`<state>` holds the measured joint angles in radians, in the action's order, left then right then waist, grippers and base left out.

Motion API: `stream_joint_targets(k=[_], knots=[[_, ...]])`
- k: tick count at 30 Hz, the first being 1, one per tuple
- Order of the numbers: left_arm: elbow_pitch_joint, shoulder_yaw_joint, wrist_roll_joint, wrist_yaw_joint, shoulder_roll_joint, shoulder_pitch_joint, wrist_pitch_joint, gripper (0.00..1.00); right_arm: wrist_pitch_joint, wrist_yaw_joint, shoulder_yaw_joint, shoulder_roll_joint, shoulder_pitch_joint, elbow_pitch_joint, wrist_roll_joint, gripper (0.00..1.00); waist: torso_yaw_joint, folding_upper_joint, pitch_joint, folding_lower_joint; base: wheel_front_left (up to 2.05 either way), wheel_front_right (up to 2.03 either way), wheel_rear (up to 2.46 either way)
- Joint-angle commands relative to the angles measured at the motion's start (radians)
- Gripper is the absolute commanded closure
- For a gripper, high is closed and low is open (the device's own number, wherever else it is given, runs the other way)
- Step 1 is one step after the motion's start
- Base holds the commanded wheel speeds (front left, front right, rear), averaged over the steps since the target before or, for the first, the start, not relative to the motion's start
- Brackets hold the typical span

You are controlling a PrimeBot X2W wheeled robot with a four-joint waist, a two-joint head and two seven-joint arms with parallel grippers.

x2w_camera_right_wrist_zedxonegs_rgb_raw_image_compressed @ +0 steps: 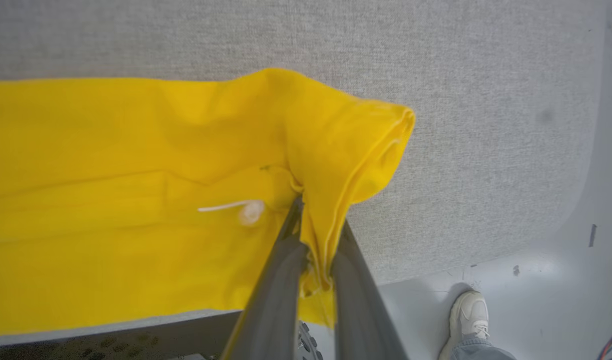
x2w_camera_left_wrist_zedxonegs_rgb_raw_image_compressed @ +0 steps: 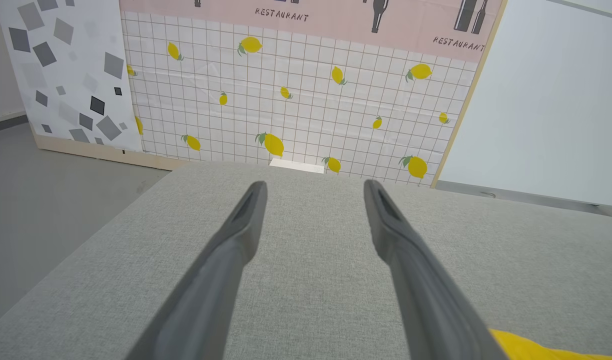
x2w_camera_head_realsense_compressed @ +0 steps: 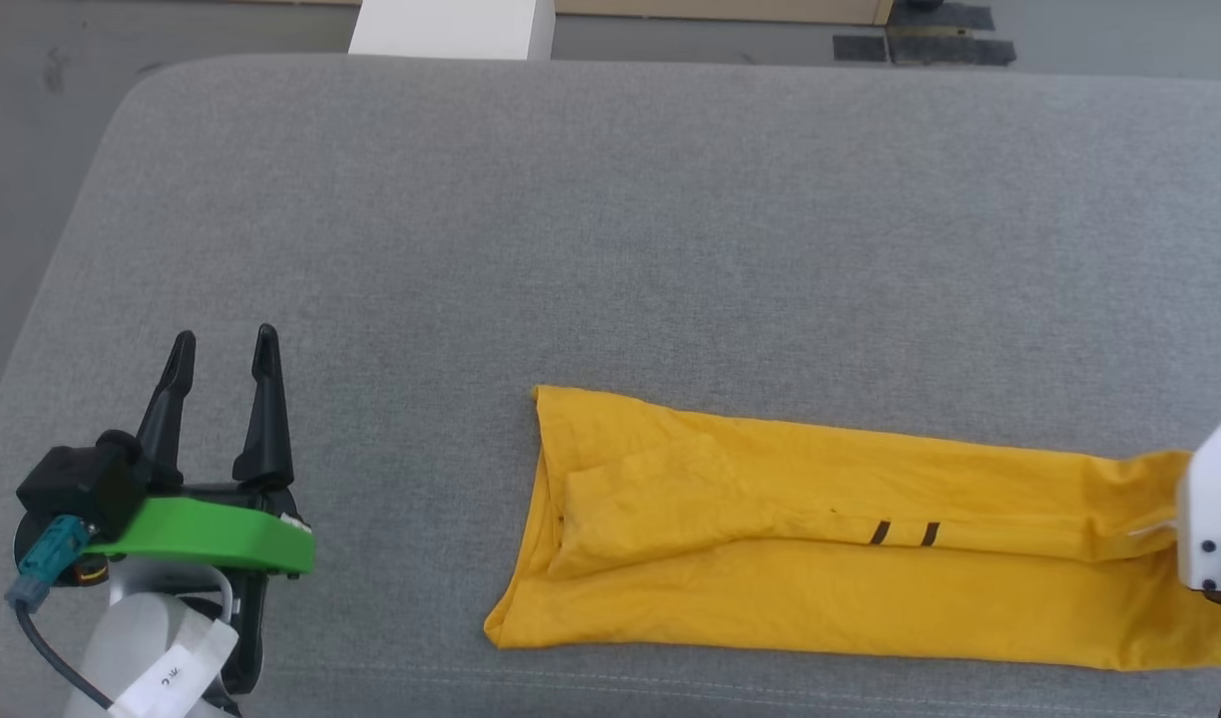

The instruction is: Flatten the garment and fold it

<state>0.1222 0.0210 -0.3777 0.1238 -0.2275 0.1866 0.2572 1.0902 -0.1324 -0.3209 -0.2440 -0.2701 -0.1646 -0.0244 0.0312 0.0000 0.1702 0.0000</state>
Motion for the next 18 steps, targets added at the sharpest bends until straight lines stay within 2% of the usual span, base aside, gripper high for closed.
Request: stream_joint_targets(k=[1, 5, 9, 12, 18], knots=[[-0.003, 0.006, 0.017, 0.007, 0.004, -0.02, 0.005, 0.0, 0.044, 0.002, 0.036, -0.015, 0.013, 0.034, 0.025, 1.0, -0.008, 0.0, -0.018, 0.0, 0.0, 0.0, 0.0], [-0.013, 0.01, 0.03, 0.007, 0.008, -0.031, 0.005, 0.0, 0.155, 0.002, 0.142, -0.039, 0.041, 0.162, 0.122, 1.0, -0.005, 0.0, -0.031, 0.0, 0.0, 0.0, 0.0], [-0.012, 0.023, 0.032, 0.007, 0.014, -0.042, 0.005, 0.0, 0.217, 0.002, 0.241, -0.01, 0.057, 0.262, 0.217, 1.0, 0.002, 0.0, -0.038, 0.0, 0.0, 0.0, 0.0], [-0.007, 0.037, 0.035, 0.005, 0.024, -0.054, 0.005, 0.0, 0.21, 0.002, 0.312, 0.031, 0.058, 0.292, 0.257, 1.0, 0.014, 0.0, -0.043, 0.0, 0.0, 0.0, 0.0], [0.0, 0.036, 0.043, 0.005, 0.042, -0.069, 0.005, 0.0, 0.13, 0.002, 0.425, 0.117, 0.054, 0.256, 0.301, 1.0, 0.053, 0.0, -0.049, 0.0, 0.0, 0.0, 0.0]])
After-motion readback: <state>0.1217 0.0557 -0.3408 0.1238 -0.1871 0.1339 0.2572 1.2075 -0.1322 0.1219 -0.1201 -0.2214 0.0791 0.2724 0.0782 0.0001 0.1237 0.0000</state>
